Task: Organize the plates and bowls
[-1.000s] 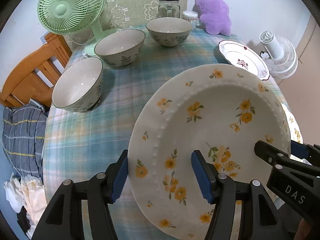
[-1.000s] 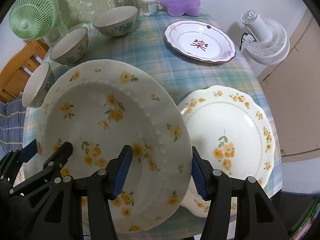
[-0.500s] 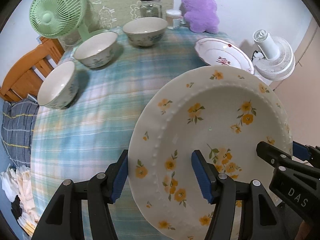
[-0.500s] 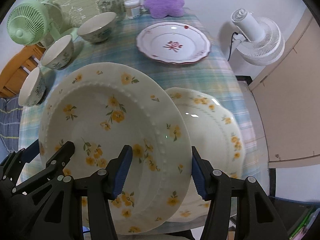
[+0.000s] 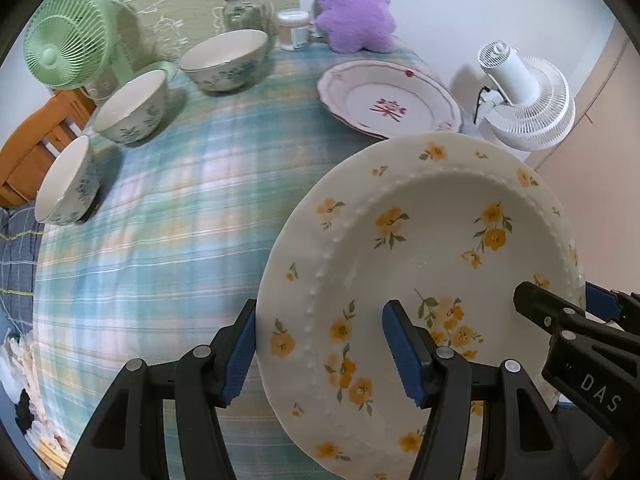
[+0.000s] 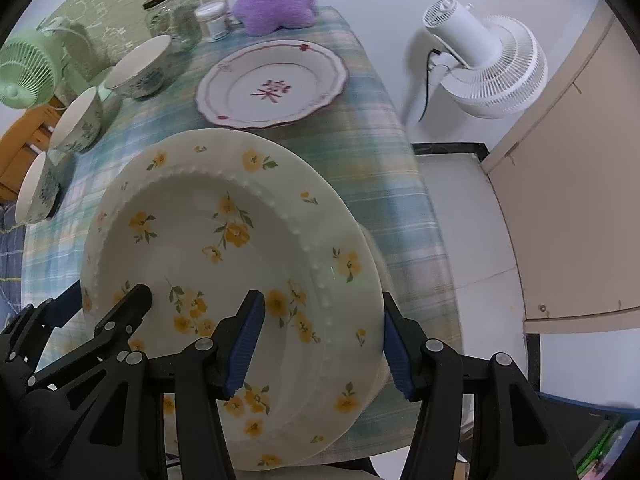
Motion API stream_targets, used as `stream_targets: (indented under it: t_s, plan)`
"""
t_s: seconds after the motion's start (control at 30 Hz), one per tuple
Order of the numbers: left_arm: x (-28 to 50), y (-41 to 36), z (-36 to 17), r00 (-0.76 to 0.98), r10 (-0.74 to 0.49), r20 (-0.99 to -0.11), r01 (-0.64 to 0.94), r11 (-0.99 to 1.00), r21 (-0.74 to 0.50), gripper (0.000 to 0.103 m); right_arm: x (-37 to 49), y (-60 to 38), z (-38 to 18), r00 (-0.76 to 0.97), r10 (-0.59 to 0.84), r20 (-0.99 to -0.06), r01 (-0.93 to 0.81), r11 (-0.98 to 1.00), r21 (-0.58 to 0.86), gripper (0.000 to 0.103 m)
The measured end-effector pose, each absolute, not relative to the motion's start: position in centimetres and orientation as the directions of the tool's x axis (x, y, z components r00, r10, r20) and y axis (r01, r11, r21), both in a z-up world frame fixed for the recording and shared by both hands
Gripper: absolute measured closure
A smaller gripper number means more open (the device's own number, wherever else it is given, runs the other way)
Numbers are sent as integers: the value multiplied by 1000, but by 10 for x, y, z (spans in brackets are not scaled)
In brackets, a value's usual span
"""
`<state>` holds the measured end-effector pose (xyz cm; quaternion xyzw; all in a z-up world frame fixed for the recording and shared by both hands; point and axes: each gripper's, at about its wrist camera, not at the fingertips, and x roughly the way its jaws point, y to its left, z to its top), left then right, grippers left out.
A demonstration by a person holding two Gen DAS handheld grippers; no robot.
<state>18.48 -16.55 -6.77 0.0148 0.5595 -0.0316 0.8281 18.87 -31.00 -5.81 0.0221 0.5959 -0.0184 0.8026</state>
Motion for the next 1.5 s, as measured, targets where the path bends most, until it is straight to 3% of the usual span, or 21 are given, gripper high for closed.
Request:
stream_targets:
  t_s: [0.93, 1.37, 1.43, 1.5]
  plan:
    - [191, -203, -108, 282, -11, -959, 34, 999, -2, 39, 199, -358, -98, 230, 2, -973, 72, 997, 19, 45]
    - [189, -215, -108, 343, 130, -930, 0, 990, 138, 38, 196, -357, -109, 245, 23, -969, 54, 998, 38, 47]
    - [189, -217, -108, 347, 141, -927, 5, 988, 153, 37, 195, -357, -109, 250, 21, -968, 51, 998, 35, 47]
    - [187, -218, -107, 342, 129, -931, 14, 990, 142, 27, 195, -357, -109, 251, 27, -968, 48, 998, 40, 47]
